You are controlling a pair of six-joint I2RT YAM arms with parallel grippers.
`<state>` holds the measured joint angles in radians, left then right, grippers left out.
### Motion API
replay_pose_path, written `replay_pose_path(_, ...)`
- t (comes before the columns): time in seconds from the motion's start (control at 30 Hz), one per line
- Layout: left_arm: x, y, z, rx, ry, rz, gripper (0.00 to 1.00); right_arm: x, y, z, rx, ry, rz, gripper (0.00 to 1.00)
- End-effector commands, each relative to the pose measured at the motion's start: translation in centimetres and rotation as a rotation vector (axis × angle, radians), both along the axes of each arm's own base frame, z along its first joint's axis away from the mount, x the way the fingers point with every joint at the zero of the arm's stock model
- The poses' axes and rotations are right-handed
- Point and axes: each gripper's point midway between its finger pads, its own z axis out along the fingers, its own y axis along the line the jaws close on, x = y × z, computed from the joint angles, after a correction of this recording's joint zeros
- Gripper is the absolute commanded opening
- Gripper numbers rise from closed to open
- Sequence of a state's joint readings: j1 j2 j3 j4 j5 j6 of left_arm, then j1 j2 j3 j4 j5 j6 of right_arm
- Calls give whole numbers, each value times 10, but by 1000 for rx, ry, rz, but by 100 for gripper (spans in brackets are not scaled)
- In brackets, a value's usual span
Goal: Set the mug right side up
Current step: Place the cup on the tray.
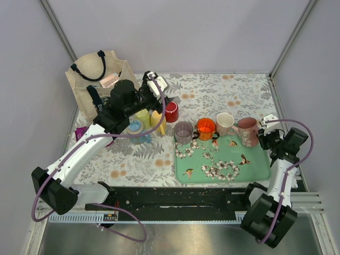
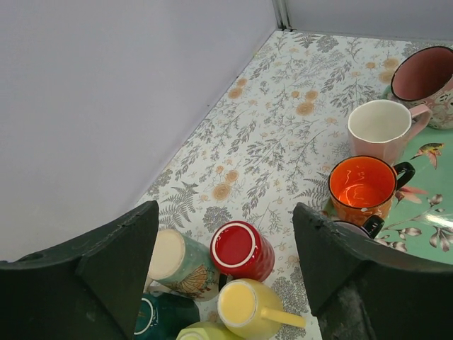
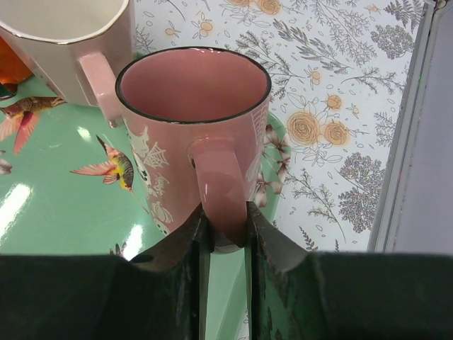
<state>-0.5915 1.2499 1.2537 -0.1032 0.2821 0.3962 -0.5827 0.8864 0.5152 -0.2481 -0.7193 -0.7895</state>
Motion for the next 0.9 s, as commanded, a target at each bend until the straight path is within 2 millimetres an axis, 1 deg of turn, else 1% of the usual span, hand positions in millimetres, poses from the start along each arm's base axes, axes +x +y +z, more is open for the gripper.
replay_pose_path(0.0, -2, 2, 18, -49, -31, 10, 79, -22, -5, -32, -2, 170, -30, 14)
replay_pose_path(0.1, -5, 5, 14, -36, -34, 11, 79, -23, 0, -33, 54, 215, -19, 23)
replay_pose_path(0.27, -10, 8, 9, -32, -27, 11, 79, -23, -4, -39, 73, 265, -45, 36)
replay_pose_path(0.33, -12, 9, 9, -31, -26, 8, 79, -25, -4, -41, 70, 279, -39, 36)
replay_pose_path(0.4, -14, 11, 8, -31, -26, 11, 79, -26, -3, -40, 66, 285, -26, 30)
replay_pose_path(0.47, -14, 12, 7, -31, -30, 20, 79, -30, -1, -43, 78, 307, -24, 29)
replay_pose_path(0.6, -15, 13, 1, -32, -25, 19, 79, -37, 0, -50, 81, 362, -18, 36)
replay_pose_path(0.7, -18, 13, 1, -36, -23, 13, 79, -38, -1, -52, 88, 381, -19, 44)
replay_pose_path(0.77, -19, 13, 0, -31, -22, 6, 79, -36, -2, -49, 98, 382, -28, 49)
replay_pose_path(0.87, -20, 12, 0, -8, -28, -11, 79, -27, -2, -40, 130, 353, -43, 51)
